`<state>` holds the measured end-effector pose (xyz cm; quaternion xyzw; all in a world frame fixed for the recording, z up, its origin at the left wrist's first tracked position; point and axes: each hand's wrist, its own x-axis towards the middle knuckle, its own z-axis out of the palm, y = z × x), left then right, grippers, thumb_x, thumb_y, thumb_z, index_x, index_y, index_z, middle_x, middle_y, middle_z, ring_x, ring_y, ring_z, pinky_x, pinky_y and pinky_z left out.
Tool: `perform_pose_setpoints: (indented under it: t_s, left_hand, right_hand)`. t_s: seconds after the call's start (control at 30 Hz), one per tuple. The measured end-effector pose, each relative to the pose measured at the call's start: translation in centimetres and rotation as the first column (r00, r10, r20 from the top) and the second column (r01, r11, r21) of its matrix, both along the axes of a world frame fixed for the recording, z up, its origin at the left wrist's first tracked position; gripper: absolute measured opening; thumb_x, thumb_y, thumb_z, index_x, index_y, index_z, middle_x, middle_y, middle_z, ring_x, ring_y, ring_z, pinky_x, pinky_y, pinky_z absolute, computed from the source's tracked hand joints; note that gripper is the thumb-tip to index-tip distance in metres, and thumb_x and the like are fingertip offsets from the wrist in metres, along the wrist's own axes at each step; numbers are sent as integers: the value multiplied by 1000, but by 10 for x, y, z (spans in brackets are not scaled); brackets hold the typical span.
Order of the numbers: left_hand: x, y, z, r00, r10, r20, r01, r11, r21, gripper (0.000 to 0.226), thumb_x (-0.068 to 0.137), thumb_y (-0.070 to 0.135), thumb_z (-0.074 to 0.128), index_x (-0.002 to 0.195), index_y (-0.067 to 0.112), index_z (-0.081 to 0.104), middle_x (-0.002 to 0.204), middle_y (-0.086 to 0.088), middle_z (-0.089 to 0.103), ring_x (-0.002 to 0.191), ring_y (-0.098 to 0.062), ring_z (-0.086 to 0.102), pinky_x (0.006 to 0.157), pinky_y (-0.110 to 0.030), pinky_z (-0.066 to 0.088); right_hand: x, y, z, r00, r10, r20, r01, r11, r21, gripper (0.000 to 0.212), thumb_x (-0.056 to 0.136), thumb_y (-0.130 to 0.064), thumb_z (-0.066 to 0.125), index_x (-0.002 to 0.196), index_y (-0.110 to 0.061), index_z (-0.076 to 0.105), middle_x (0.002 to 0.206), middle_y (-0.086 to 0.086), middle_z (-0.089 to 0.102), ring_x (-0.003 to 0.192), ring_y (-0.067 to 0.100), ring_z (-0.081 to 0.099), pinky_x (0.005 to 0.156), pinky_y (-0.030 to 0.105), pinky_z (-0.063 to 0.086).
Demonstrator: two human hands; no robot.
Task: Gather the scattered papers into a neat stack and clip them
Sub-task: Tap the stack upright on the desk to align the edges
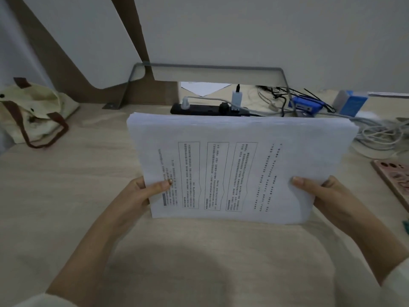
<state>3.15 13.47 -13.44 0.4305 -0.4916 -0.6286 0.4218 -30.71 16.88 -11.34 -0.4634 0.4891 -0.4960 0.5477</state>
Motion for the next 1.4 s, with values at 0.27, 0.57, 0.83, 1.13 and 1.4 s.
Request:
perform_pose_setpoints:
  t_s: [0.27, 0.57, 0.83, 1.13, 1.4]
  left_hand:
    - [-3, -9, 12, 999, 3, 32, -7, 991, 132, 34, 76, 34, 68, 104, 17, 70, 102, -6, 75, 90, -23, 72, 67, -30, 60]
    - [-26, -14, 11, 932, 303, -200, -260, 941, 216, 20, 92, 18, 53, 109, 17, 62, 94, 3, 76, 83, -8, 72, 63, -21, 58]
    - [-75, -19, 41, 741, 613, -273, -606, 786, 122, 32, 92, 25, 54, 123, 17, 60, 115, 1, 66, 101, -15, 63, 83, -27, 51]
    - [-67, -2, 99, 841, 442, -313, -537, 758, -370, 30, 93, 19, 52, 123, 15, 57, 114, 3, 68, 104, -12, 66, 90, -31, 53]
    - [-85, 22, 81, 849, 412, -330, -527, 627, -573, 18, 95, 10, 44, 103, 25, 52, 91, 28, 68, 91, 7, 63, 75, -10, 48]
  right_hand:
    - [1, 0, 5, 997, -71, 5, 70, 990, 124, 22, 84, -23, 59, 103, -15, 67, 95, 6, 76, 79, 24, 74, 60, 31, 59]
    - [39, 13, -22, 901, -237, 363, 187, 968, 168, 33, 92, -19, 51, 124, -14, 57, 116, 5, 70, 101, 24, 68, 76, 36, 59]
    - [68, 29, -31, 855, -75, 514, 21, 994, 110, 43, 82, -3, 53, 125, -3, 54, 118, 7, 68, 110, 23, 64, 83, 32, 57]
    - [19, 21, 34, 997, 6, -72, -12, 996, -84, 44, 57, -41, 80, 98, -28, 74, 105, -4, 74, 95, 15, 70, 70, 19, 57]
    - [52, 17, 46, 963, -267, -27, 242, 908, -342, 40, 88, 3, 43, 101, -28, 64, 96, -16, 73, 94, 5, 65, 78, 22, 54]
